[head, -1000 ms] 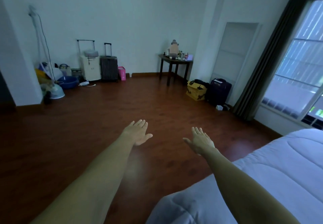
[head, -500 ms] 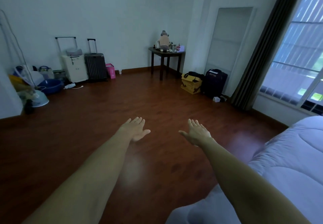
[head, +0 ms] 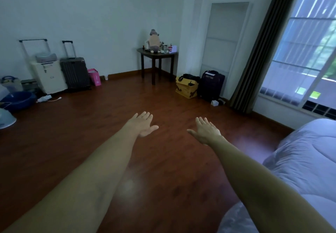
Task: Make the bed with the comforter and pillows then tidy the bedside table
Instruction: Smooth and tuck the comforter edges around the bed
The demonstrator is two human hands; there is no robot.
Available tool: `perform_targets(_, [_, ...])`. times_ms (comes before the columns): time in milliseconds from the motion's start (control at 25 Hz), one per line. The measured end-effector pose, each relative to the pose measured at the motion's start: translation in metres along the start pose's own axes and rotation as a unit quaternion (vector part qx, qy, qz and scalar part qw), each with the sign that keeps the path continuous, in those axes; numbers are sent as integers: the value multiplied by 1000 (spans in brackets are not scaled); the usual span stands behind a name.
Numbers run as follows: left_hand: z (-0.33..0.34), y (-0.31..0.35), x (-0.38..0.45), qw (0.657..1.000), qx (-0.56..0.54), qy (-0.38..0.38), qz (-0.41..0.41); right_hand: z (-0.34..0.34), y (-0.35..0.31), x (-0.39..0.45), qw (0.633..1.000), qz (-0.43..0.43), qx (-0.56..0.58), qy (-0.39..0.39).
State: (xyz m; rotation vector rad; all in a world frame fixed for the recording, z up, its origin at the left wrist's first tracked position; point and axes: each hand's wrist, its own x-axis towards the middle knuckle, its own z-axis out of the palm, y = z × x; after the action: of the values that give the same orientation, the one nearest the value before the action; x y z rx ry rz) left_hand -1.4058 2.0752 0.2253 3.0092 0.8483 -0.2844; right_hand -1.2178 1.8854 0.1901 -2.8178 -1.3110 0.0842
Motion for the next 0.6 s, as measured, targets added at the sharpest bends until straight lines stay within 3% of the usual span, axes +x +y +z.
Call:
perform_targets(360, [-15,-7,255,990,32,1,141,25,66,156,986,163,26,-17])
perform_targets(600, [-33,31,378,972,49,-10,231,19,117,218,967,254,32,-18])
